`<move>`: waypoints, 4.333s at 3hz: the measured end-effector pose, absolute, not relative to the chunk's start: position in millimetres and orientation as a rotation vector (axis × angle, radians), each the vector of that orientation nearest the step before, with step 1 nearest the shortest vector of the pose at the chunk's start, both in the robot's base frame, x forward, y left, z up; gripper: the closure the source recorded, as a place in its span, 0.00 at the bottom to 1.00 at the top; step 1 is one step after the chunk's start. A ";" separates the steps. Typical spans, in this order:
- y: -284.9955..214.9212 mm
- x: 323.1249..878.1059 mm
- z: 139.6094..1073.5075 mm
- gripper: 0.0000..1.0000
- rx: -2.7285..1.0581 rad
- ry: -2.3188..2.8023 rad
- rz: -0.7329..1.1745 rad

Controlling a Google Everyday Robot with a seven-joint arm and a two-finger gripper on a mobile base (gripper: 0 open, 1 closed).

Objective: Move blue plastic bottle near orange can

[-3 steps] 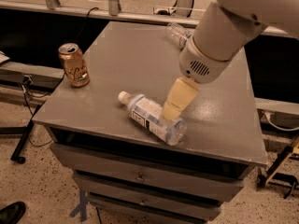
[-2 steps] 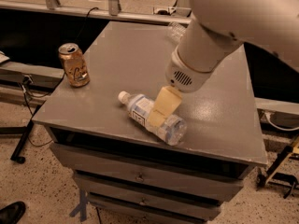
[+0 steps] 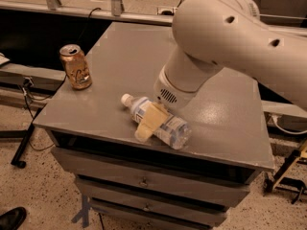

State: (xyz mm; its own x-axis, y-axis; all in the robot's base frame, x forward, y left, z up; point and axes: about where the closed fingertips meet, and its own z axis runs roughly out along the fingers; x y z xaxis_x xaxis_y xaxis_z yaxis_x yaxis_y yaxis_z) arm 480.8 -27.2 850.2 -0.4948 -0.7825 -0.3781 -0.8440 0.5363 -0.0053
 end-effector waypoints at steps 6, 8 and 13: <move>56.7 622.1 878.0 1.00 -1.251 2.294 0.279; 88.8 641.1 853.1 0.83 -1.260 2.299 0.338; 103.0 652.3 833.0 0.00 -1.310 2.274 0.366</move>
Offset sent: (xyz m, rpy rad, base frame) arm 0.0530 0.0133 0.0095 0.0550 -0.0754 -0.0509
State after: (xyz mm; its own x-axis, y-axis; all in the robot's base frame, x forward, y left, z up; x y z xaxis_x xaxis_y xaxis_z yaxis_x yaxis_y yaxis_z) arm 652.3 103.0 833.0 -0.4213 -0.7331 -0.5339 -0.8636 0.5041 -0.0108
